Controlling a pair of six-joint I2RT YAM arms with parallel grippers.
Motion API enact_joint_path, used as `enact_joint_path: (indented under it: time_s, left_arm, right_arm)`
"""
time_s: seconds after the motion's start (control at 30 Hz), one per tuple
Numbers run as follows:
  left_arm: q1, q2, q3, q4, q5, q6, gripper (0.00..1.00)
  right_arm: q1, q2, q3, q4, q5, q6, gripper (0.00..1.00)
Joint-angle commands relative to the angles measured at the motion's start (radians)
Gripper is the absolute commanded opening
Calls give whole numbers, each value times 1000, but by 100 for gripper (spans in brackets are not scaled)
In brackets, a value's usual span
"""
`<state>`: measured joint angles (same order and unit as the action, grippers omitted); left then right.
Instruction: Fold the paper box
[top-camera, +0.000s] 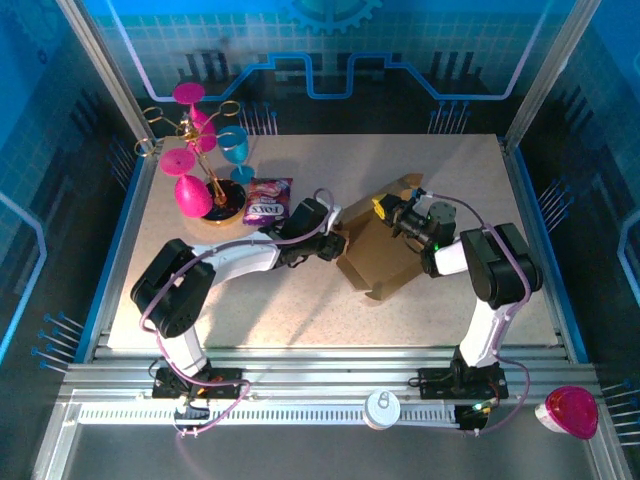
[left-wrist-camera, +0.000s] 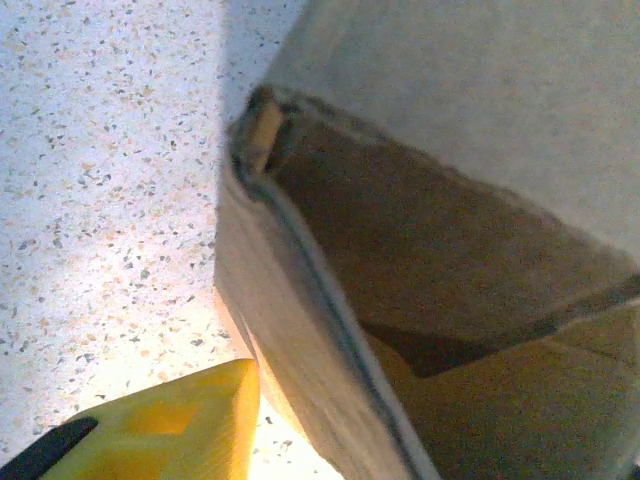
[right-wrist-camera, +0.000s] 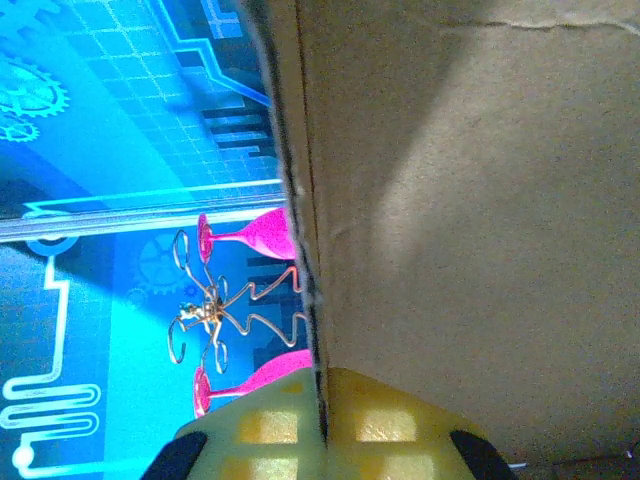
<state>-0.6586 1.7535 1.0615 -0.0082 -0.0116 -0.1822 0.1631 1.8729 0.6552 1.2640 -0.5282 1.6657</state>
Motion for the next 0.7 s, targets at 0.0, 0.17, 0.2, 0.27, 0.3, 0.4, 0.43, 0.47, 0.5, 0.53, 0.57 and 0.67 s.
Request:
enact_joint_path:
  time_s: [0.0,0.17,0.2,0.27,0.3,0.4,0.43,0.47,0.5,0.53,0.57,0.67]
  left_arm:
    - [-17,10,9,44,-13,-14,38]
    - [-31,6,13,66,-19,-36,36]
    - [-36,6,13,68,-23,-40,35]
    - [-45,5,14,76,-35,-56,35]
    - [-48,6,13,78,-43,-64,35]
    - [-61,12,12,83,-83,-93,31]
    - [-63,17,12,87,-97,-103,31]
    - [-67,21,11,89,-117,-112,30]
    - [-70,24,9,98,-133,-122,30]
    - [-71,27,7,108,-143,-132,31]
    - [-73,31,6,117,-162,-143,33]
    - [-73,42,1,141,-214,-175,33]
  right_arm:
    - [-16,34,-7,29,-10,10,0]
    - [-14,29,-4,17,-6,11,0]
    - [-13,31,-6,16,-2,13,0]
    - [-11,30,-4,21,5,21,0]
    - [-10,28,-2,23,7,23,0]
    - [-4,26,3,23,10,28,0]
    - [-4,25,4,23,10,29,0]
    - [-1,25,3,23,12,29,0]
    - [1,24,3,23,13,29,0]
    - [2,23,3,22,16,29,0]
    - [2,24,5,22,17,29,0]
    - [5,29,10,26,20,34,0]
